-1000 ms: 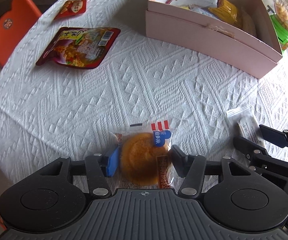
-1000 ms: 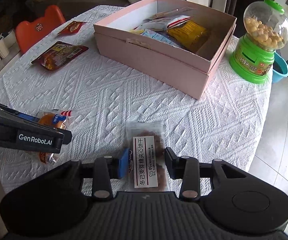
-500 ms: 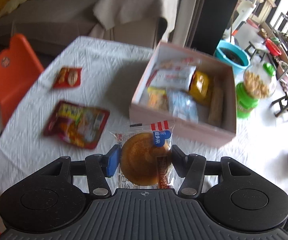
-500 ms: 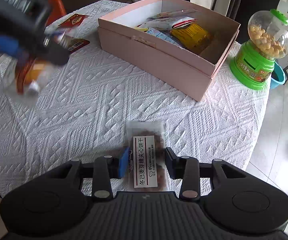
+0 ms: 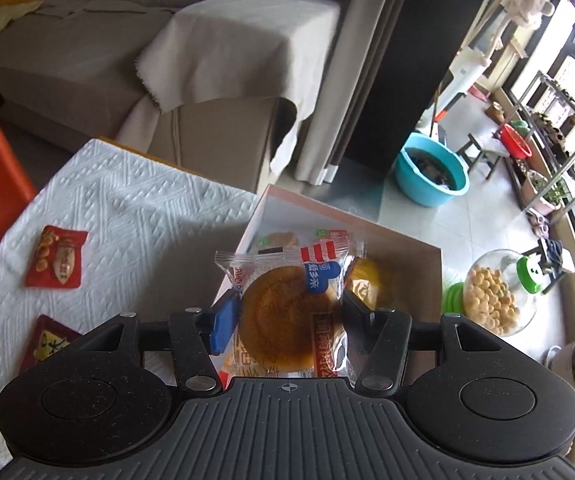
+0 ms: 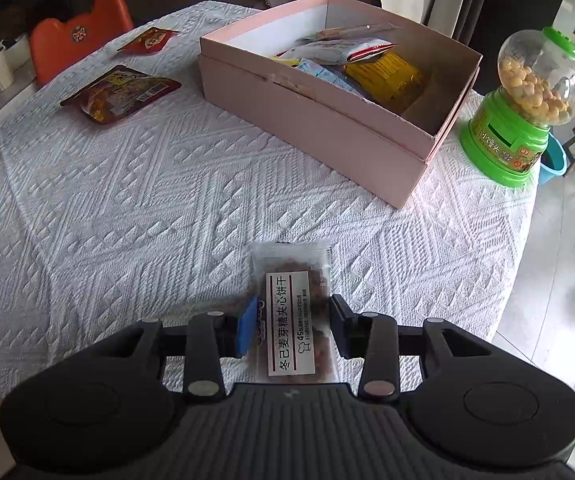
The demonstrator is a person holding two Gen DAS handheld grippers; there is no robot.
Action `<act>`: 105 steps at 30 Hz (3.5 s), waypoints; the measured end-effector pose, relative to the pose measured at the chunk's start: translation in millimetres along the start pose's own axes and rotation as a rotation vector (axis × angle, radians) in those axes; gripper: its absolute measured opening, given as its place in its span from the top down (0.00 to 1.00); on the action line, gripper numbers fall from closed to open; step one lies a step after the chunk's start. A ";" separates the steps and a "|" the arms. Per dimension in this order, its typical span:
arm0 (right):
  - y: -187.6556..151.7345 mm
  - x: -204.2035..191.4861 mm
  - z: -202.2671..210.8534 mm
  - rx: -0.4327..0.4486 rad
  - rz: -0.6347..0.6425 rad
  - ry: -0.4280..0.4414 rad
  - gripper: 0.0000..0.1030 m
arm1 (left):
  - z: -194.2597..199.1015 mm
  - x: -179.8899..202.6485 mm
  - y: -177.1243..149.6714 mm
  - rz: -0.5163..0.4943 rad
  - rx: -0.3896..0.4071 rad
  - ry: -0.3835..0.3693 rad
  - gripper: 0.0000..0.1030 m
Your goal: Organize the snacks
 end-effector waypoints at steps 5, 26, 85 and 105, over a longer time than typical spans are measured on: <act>0.2 -5.1 0.8 0.004 0.024 -0.021 0.63 | 8.4 -8.6 -12.2 -0.019 0.048 -0.046 0.42; 13.7 6.8 26.0 0.026 0.095 0.022 0.63 | 48.7 -78.8 -71.2 0.233 0.132 -0.015 0.42; 184.2 -164.0 -41.8 -0.064 0.079 0.060 0.36 | -22.1 -285.1 -46.8 0.068 -0.177 0.019 0.30; 175.8 -177.5 -88.4 -0.088 0.161 0.024 0.65 | 19.0 -316.4 -141.1 0.343 -0.315 0.047 0.30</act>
Point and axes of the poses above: each gripper's, at about its wrist camera, not at the fingertips, and z roughly against the way its jaws point, x to its right, y to its top, the point moved 2 cm from there along -z, roughly the way its jaws point, and after that the axes turned 9 degrees about -z, right-handed, at the moved point
